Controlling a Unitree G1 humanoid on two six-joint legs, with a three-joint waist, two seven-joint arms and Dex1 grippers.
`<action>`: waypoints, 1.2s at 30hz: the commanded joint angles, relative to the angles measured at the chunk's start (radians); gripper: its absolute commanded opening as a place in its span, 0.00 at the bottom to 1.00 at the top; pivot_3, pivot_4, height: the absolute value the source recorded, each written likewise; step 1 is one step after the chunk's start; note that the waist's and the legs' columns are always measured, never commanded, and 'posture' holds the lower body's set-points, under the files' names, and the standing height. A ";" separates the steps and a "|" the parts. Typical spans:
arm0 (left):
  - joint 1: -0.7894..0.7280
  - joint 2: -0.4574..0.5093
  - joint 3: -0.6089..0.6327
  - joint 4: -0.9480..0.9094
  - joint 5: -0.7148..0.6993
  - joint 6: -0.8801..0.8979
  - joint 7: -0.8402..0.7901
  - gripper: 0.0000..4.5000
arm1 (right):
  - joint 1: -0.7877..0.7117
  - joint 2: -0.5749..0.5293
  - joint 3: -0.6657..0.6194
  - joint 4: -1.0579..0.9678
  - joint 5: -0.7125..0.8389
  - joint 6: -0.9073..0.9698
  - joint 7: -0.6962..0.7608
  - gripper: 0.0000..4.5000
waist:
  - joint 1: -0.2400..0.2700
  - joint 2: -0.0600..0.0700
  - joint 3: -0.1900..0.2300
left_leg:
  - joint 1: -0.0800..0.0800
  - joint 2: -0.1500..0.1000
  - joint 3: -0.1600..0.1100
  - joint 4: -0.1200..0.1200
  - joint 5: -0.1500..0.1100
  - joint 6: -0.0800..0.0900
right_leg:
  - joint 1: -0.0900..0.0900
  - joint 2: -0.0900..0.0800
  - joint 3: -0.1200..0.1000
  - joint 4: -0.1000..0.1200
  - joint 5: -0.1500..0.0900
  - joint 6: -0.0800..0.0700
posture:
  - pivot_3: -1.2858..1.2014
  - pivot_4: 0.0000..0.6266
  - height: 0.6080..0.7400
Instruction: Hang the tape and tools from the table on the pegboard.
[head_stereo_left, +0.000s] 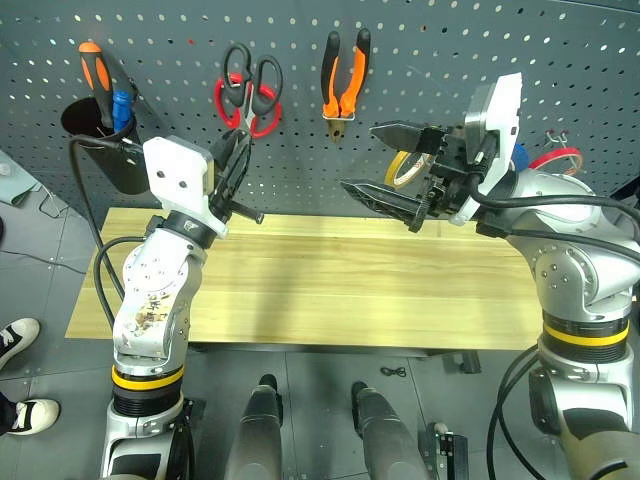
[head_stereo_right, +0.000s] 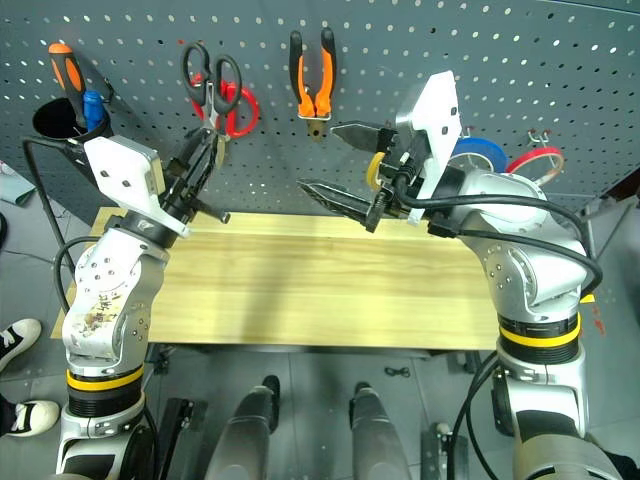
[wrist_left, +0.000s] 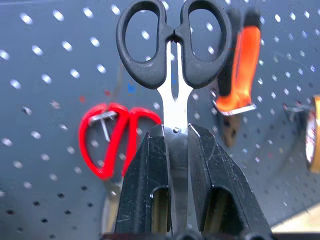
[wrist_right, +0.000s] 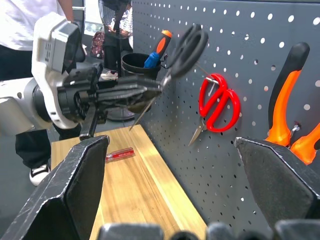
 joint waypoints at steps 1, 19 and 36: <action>-0.016 -0.004 0.026 -0.007 -0.004 0.014 0.025 0.02 | -0.003 -0.010 -0.011 -0.017 -0.005 -0.032 0.006 1.00 | 0.000 0.000 0.000 | 0.000 0.000 0.000 0.000 0.000 0.000 | 0.000 0.000 0.000 0.000 0.000 0.000 | 0.55 0.51 1.00; -0.064 0.001 -0.003 0.131 0.024 0.049 0.033 0.02 | -0.002 -0.013 -0.016 -0.008 -0.015 -0.032 -0.003 1.00 | 0.001 0.000 0.000 | 0.000 0.000 -0.001 0.001 0.000 0.000 | 0.000 0.000 -0.001 0.001 0.000 0.000 | 0.54 0.53 1.00; 0.204 0.085 0.052 0.139 0.061 0.030 -0.015 0.99 | 0.068 0.045 0.118 0.014 -0.096 -0.085 0.011 1.00 | -0.006 0.000 0.000 | 0.001 0.000 -0.002 0.000 0.000 0.000 | 0.000 0.000 -0.002 0.004 0.000 -0.001 | 0.55 0.59 1.00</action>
